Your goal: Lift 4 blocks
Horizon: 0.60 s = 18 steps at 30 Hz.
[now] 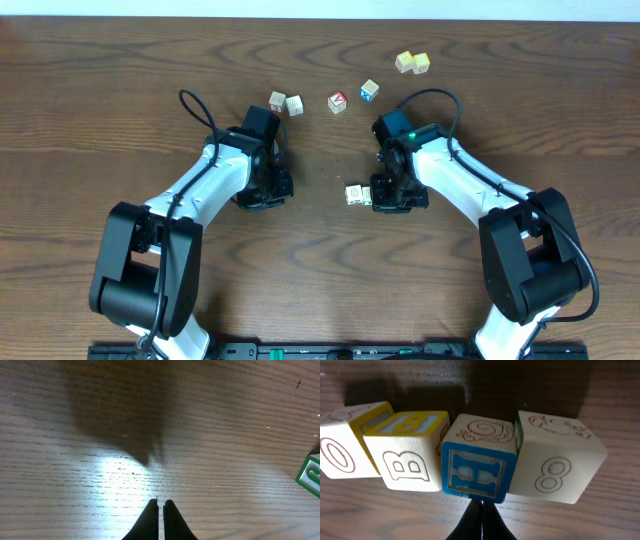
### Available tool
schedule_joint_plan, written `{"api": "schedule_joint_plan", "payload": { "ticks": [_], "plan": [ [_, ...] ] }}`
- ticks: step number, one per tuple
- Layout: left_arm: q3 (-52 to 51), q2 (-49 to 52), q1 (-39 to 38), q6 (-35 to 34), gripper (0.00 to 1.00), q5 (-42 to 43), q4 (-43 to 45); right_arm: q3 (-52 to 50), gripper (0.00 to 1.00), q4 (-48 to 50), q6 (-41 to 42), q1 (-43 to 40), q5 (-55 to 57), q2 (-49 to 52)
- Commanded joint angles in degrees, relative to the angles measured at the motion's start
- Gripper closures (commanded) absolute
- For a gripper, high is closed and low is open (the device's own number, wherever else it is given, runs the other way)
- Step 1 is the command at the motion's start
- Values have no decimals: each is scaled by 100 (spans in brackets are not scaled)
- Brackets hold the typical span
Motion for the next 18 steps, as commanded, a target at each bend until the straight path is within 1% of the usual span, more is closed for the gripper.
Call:
{"api": "schedule_joint_plan", "payload": {
  "ticks": [1,18],
  "plan": [
    [-42,-37,9,55,93,70,-7,-31,99,39,76,24,63,-37],
    [-42,-37,9,57,93,72,-9,-26,99,83,76,24,79,-37]
  ]
}}
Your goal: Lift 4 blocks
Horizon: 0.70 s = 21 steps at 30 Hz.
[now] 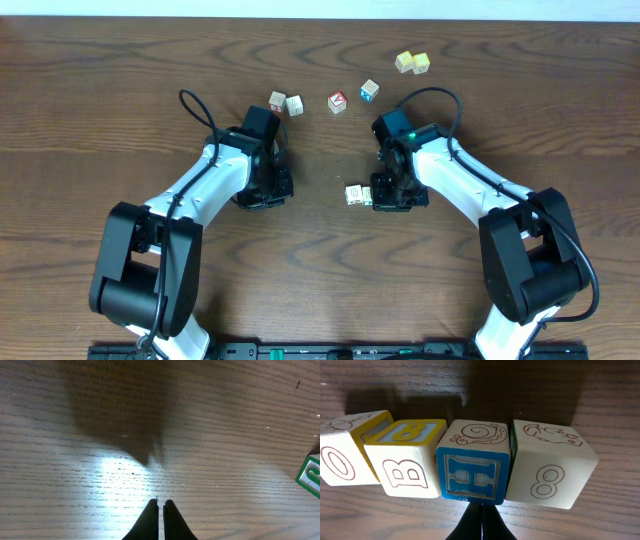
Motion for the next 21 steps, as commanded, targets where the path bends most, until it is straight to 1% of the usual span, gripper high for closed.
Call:
{"api": "schedule_joint_plan", "payload": {
  "ticks": [1,8,11,13,17,19,21],
  "plan": [
    [-42,-37,7,57,93,72,-13,-22,99,15,70,24,-52,-39],
    [-42,-37,7,61,93,96,-15,212,99,-83,-63,-68,-310,-210],
    [-42,-37,7,192,93,448,50,444,99,-306,-221,-238,-361,-389],
    [-42,-37,-26,271,93,776,221,575,99,-431,-275,-424,-361,-527],
    [-42,-35,-166,267,93,769,678,588,99,-461,-280,-848,-358,-761],
    [-42,-35,-225,118,93,669,898,586,99,-516,-280,-1056,-358,-772],
    [-42,-35,-295,-256,93,466,1117,560,99,-557,-280,-1259,-356,-767]
  ]
}}
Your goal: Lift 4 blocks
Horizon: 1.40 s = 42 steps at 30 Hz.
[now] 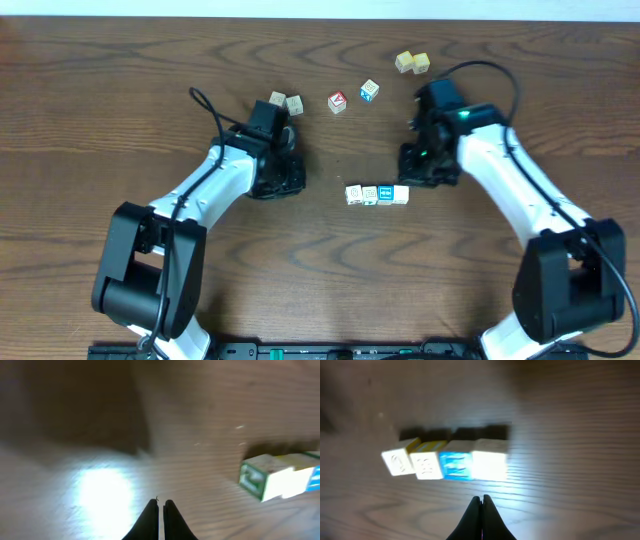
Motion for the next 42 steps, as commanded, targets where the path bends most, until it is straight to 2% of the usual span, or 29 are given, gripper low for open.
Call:
{"api": "schedule_joint_plan", "payload": {
  "ticks": [1,7,14,21,26,30,34,42],
  "plan": [
    [-42,-35,-129,-490,93,-197,262,2,99,-52,-94,-367,-7,-26],
    [-42,-35,-494,-774,92,-297,970,-37,99,-114,-157,-678,76,-26],
    [-42,-33,-911,-782,93,-1478,918,-39,99,-120,-157,-699,363,-26],
    [-42,-24,-955,-1530,93,-1377,704,-39,95,-17,-177,-702,363,-26],
    [-42,-13,-1207,-1545,93,-1217,682,-46,98,83,-330,-702,356,-24],
    [-50,136,-1331,-1547,93,-1532,662,-46,98,83,-372,-702,358,-24],
    [-50,321,-1331,-1543,93,-1139,708,-131,98,179,-402,-723,337,-24],
    [-52,382,-1331,-1545,93,-1104,734,-621,98,767,-387,-750,-33,-24]
  ]
}}
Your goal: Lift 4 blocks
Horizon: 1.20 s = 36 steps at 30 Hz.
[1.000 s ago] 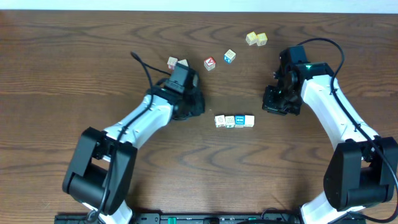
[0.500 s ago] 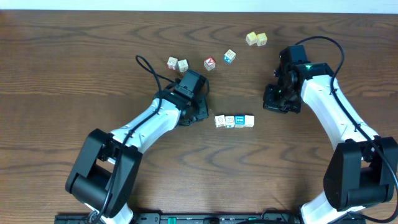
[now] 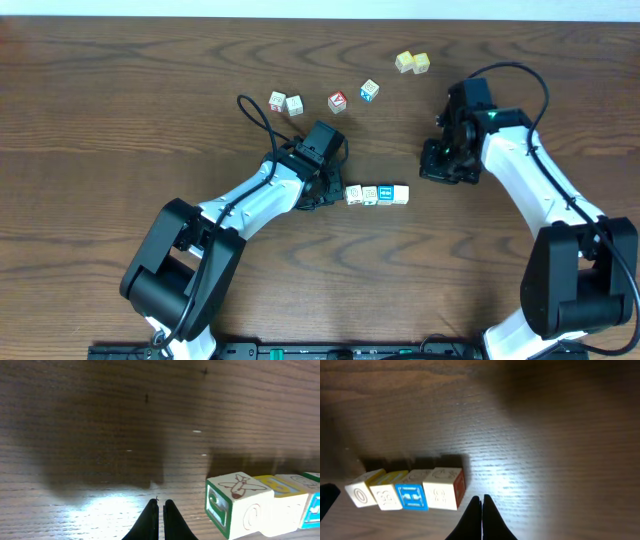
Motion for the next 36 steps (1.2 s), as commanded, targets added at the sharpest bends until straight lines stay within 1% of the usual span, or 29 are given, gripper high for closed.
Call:
{"api": "schedule_joint_plan", "payload": {
  "ticks": [1,10,15,16,19,26,31,36],
  "plan": [
    [-50,52,7,-55,93,33,0,-280,98,205,-79,-79,-138,-24],
    [-55,55,9,-52,93,31,98,-649,99,844,50,-151,-138,-24],
    [-57,55,9,-55,93,33,92,-717,99,839,44,-341,-221,-24],
    [-57,55,9,-55,92,33,98,-726,99,841,-101,-409,-431,-24],
    [-57,55,9,-57,93,35,131,-765,99,855,-125,-439,-568,-24],
    [-59,55,-35,-61,93,35,149,-890,99,881,-122,-435,-566,-24],
    [-59,55,-208,-79,93,31,153,-896,99,887,-120,-435,-564,-24],
    [-61,55,-273,-79,93,28,339,-896,99,879,-120,-435,-566,-24]
  ]
}}
